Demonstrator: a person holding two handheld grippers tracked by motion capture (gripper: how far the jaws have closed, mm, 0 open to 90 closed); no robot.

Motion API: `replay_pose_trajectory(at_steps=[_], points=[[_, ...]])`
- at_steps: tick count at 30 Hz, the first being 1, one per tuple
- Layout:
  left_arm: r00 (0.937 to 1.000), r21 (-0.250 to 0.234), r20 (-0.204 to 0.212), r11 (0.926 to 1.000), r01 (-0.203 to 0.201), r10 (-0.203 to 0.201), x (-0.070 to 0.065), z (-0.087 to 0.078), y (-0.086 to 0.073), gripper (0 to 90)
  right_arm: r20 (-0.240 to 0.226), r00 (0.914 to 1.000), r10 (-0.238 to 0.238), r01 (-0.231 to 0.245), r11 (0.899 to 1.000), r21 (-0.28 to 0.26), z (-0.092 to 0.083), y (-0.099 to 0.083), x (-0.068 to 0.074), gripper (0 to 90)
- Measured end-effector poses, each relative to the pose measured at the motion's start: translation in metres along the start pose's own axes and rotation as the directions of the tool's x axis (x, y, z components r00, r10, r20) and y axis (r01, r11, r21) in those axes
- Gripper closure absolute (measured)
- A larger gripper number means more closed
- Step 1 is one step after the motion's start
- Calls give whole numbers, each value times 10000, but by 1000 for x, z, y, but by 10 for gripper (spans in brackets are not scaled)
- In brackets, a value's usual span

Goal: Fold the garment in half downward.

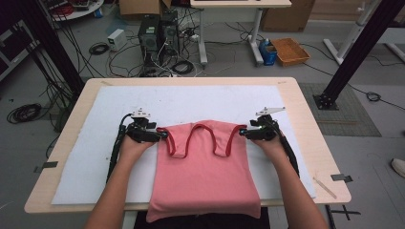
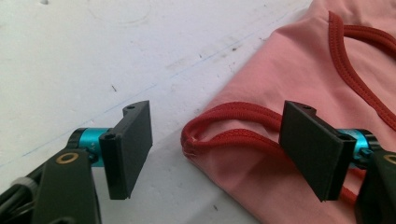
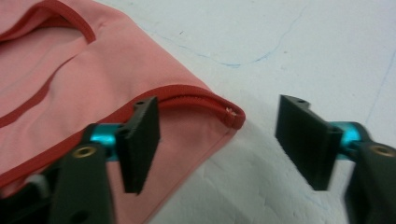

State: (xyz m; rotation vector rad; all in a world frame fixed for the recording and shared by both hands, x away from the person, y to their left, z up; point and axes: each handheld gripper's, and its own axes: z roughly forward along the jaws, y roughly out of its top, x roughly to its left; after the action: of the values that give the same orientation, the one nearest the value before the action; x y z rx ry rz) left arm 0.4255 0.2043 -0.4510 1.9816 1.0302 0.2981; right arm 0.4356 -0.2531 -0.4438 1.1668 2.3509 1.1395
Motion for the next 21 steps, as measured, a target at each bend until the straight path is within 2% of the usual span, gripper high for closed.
replay_pose_trajectory(at_steps=[2,5,9,11,13,17,21], points=[[10000,134,12,9999,-45,45,0,1,0,371,30,9999,-122,121,9995,300,6,0,0,413],[9989,212,-188,9988,-431,435,-2,2,1,470,309,9984,-467,456,9983,354,9,-1,3,495],[9954,307,-582,9967,-747,764,-4,1,2,612,154,9972,-733,728,9970,269,9,-1,4,686],[9962,236,-424,9969,-754,764,-4,2,1,723,114,9959,-897,893,9956,287,8,0,6,777],[9947,218,-454,9956,-910,919,-5,2,2,799,245,9941,-1058,1049,9939,348,8,0,8,821],[9900,218,-607,9917,-1264,1275,-5,2,3,823,284,9931,-1139,1128,9930,358,4,1,7,837],[9906,-115,-739,9931,-1163,1152,0,-4,4,828,408,9945,-969,965,9953,115,-2,2,2,839]])
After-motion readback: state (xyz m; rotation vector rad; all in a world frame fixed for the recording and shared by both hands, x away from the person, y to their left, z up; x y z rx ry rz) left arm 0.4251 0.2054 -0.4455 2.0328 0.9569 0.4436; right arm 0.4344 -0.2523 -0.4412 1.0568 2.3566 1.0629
